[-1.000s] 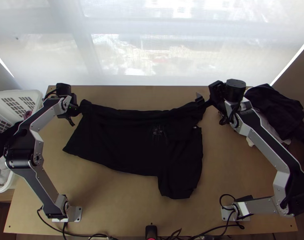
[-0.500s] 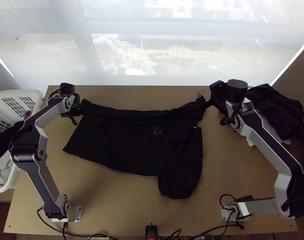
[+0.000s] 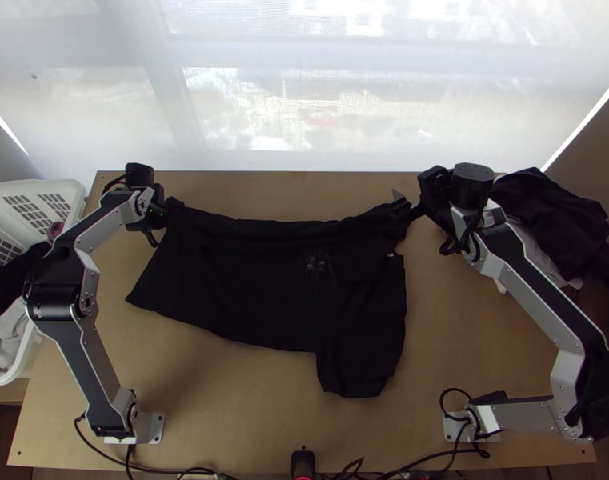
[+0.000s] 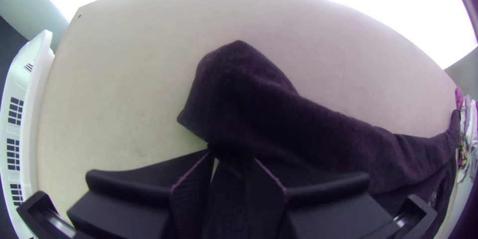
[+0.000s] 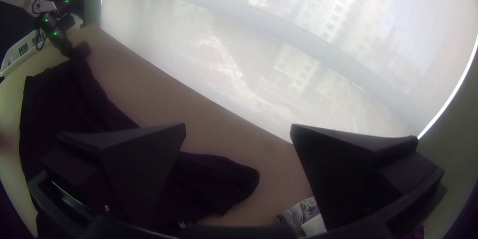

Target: Fold the t-shirt

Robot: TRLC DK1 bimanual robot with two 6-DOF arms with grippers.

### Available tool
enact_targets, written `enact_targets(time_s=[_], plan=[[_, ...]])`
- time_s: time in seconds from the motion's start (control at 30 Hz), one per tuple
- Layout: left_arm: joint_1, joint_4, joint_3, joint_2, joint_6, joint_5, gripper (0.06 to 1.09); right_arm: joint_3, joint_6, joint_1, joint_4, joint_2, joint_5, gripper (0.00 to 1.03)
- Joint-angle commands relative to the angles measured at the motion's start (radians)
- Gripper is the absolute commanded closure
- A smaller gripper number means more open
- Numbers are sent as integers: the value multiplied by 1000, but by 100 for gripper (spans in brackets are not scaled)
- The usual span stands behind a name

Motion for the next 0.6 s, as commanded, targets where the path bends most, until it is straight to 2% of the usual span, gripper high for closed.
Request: enact_targets(time_s=[0.0, 0.07, 0.2, 0.43, 0.57], plan=[[-5, -7, 6, -3, 3, 1, 83, -14, -1, 6, 0, -12, 0, 5], [-5, -9, 4, -11, 3, -1, 83, -20, -1, 14, -4, -18, 0, 5], [-5, -6, 6, -28, 4, -1, 105, -51, -15, 55, -36, -29, 0, 5], [-3, -9, 4, -69, 1, -3, 105, -174, -30, 131, -81, -67, -1, 5], [-5, -9, 9, -103, -8, -6, 105, -284, -27, 236, -90, -98, -1, 6]])
